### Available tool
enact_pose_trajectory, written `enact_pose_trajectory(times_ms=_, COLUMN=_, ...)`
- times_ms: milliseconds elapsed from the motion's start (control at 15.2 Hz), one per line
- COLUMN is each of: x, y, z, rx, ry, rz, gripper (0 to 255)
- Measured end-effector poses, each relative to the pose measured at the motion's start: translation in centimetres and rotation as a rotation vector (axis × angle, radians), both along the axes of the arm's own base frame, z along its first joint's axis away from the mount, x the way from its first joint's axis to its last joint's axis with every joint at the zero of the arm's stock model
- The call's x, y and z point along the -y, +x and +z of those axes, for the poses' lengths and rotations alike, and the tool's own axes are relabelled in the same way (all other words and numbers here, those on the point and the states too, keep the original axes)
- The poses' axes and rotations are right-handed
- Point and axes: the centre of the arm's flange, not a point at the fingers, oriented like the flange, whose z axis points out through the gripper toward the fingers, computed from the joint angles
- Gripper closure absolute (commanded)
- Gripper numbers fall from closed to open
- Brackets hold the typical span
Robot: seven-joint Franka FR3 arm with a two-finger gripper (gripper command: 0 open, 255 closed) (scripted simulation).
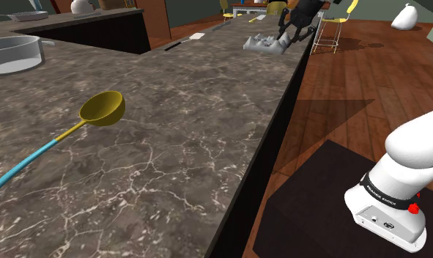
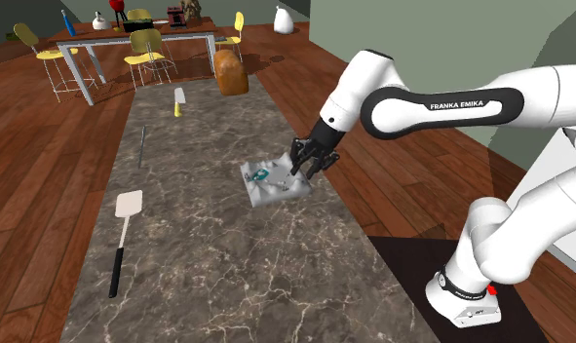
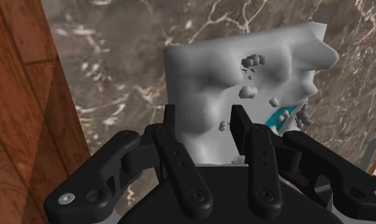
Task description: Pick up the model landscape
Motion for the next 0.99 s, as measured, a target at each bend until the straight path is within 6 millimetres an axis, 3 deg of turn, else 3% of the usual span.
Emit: enact_pose_trajectory(times_ms=990, x=-0.2, y=0.0, z=7.2, rx=-0.001, ry=0.000, rz=0.001, gripper=255)
